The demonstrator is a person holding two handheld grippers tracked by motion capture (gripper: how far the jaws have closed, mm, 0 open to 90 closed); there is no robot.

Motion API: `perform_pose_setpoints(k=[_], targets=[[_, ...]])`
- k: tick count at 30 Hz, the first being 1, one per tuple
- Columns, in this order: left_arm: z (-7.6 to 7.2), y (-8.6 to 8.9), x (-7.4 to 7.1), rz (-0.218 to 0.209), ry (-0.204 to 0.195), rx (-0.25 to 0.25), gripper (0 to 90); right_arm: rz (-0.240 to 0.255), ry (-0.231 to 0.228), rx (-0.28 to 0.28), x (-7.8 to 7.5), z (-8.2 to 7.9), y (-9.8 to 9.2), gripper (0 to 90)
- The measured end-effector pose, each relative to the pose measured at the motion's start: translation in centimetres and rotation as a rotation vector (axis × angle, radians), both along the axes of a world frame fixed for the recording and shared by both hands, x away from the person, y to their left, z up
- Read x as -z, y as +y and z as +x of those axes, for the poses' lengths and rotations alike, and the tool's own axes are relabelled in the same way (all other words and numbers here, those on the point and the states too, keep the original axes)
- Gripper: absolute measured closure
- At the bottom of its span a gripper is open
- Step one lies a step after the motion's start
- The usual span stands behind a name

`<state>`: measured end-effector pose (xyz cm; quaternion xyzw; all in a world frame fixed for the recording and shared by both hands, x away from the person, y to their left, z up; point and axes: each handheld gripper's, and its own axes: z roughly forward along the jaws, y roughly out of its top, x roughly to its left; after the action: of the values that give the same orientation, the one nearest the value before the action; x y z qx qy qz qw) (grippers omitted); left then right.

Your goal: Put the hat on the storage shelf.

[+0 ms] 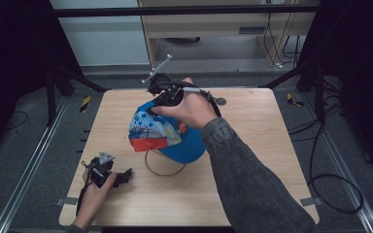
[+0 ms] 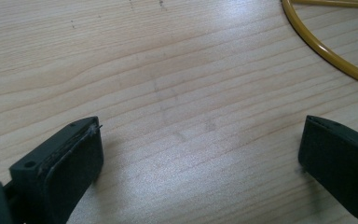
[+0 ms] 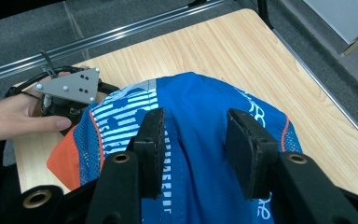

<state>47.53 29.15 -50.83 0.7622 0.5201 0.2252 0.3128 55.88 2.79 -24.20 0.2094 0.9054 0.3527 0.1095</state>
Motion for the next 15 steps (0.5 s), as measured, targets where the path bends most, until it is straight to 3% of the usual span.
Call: perform_pose_setpoints(k=[15], targets=[[0.00,0.00,0.00,0.000,0.000,0.000,0.0,0.011,0.002,-0.006,-0.19,-0.18,-0.13,54.9]])
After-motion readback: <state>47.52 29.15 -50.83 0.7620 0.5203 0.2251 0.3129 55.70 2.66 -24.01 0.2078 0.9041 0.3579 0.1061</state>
